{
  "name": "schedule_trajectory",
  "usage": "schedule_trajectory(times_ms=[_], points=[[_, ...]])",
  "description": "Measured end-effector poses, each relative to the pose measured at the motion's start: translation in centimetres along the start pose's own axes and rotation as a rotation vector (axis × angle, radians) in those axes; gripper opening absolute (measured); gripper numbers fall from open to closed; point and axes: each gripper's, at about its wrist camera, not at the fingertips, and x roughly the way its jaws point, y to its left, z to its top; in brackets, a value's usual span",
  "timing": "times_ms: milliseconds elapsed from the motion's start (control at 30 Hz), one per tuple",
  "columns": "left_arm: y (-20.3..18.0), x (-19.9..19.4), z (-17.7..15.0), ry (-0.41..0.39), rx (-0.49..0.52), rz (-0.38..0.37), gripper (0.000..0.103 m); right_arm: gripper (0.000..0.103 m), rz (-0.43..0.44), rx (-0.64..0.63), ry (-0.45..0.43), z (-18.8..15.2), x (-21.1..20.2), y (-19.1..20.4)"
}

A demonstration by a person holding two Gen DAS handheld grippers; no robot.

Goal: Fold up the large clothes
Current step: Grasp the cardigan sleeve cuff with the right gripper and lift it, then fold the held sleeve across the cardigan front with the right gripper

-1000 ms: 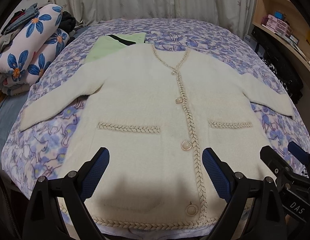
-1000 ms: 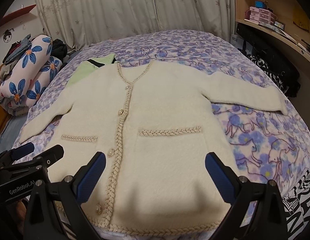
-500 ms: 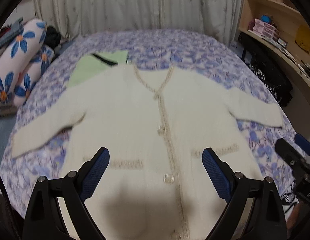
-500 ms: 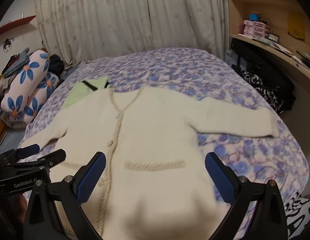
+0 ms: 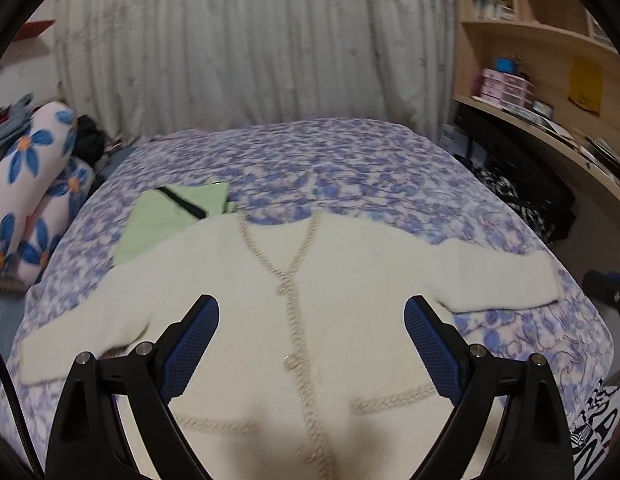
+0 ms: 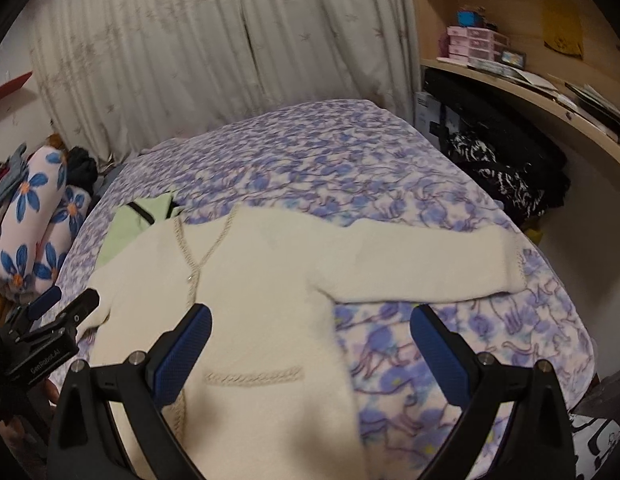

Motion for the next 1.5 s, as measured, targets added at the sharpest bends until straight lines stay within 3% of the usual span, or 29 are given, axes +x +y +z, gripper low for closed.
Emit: schedule_trajectory(times_ms=[200,333,400,500,633,800,867,900,933,1033,1133,1200,1300,1400,1500], points=[[-3.8,3.4,1.2,-0.001,0.003,-0.053,0.093,0.1,-0.037,0.126,0.057,1.6,4.2,-6.7],[-6.3,7.0,0.9,0.044,-0.02,-0.131,0.093,0.1,-0.061,0.248,0.12,1.2,8.8,-12.5],[-7.3,9.2,0.5,0.086,-0.038,-0.116,0.093,0.099,-0.066,0.324,0.158,0.5,11.0,-15.3],[-8.5,12.8,-0.5,0.171,-0.051,-0.119,0.093,0.089,-0.069,0.449,0.213,-0.8,14.5,-19.7],[-9.8,16.4,-2.2,0.22,-0.04,-0.048,0.093,0.079,-0.076,0.591,0.276,-2.9,18.4,-24.0],[-10.3,18.2,-3.7,0.245,-0.054,-0.088,0.093,0.069,-0.072,0.711,0.258,-4.2,21.4,-27.1],[-10.6,18.5,-4.2,0.259,-0.043,-0.116,0.093,0.059,-0.096,0.748,0.236,-4.5,21.9,-27.8],[-10.7,18.6,-4.4,0.267,-0.039,-0.123,0.093,0.048,-0.11,0.756,0.221,-4.5,22.0,-28.1],[-10.7,18.6,-4.5,0.269,-0.039,-0.128,0.093,0.029,-0.133,0.753,0.21,-4.4,22.0,-28.2],[-10.1,18.3,-4.7,0.266,-0.051,-0.132,0.093,0.01,-0.181,0.715,0.126,-3.4,20.8,-27.3],[-8.9,17.6,-4.6,0.248,-0.071,-0.131,0.093,0.008,-0.216,0.541,0.003,-0.8,18.4,-23.3],[-7.8,16.9,-4.6,0.231,-0.081,-0.113,0.093,0.008,-0.184,0.392,-0.079,1.1,16.4,-18.9],[-5.5,15.8,-4.8,0.208,-0.108,-0.074,0.093,0.008,-0.045,0.211,-0.136,2.9,14.8,-12.0],[-2.6,14.8,-5.5,0.196,-0.148,-0.044,0.093,0.008,0.119,0.037,-0.1,2.6,15.0,-4.7],[0.4,14.4,-6.3,0.2,-0.187,-0.006,0.093,0.01,0.226,-0.094,0.031,0.3,17.0,1.3]])
